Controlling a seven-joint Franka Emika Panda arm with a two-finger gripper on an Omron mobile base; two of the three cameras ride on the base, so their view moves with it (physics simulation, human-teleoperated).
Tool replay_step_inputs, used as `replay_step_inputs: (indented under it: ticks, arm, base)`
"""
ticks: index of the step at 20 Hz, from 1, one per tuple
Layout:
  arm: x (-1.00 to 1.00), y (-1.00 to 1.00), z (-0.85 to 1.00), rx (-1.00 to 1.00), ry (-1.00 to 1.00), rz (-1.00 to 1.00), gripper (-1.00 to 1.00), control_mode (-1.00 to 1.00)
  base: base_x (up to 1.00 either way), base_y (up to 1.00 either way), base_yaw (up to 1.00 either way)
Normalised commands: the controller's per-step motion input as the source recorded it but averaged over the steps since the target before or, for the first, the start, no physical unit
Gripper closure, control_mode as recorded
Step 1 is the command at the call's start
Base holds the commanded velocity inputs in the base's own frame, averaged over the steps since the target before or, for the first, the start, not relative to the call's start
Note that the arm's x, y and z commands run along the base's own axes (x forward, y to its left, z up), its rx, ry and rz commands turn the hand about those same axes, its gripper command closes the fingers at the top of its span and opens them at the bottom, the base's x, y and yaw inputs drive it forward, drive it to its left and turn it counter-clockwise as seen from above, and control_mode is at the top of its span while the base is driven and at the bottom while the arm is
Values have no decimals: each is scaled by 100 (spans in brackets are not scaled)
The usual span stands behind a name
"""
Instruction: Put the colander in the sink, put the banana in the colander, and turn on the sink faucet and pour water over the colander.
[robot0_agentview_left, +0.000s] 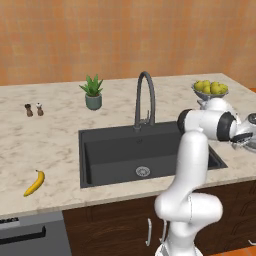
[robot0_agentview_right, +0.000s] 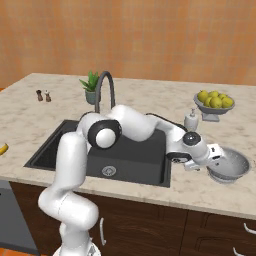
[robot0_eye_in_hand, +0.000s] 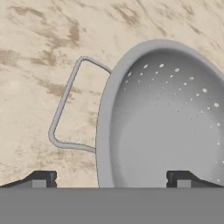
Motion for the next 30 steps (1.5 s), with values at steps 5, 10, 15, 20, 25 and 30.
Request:
replay_step_inputs:
  ticks: [5,10,15,20,25,30]
  arm:
    - [21,-27,-7,0,4,11,100,-100]
    - [-1,0,-2,1,2,19,100,-100]
    - [-8,17,0,2,-1,37,100,-100]
    - [-24,38,9,3,-5,55,100,-100]
    - [-20,41,39,0,-4,80,100,-100]
    - [0,66,26,0,-5,79,100,-100]
  base:
    - [0,0,0]
    - [0,0,0]
    - [0,0,0]
    - [0,0,0]
    - [0,0,0]
    - [0,0,0]
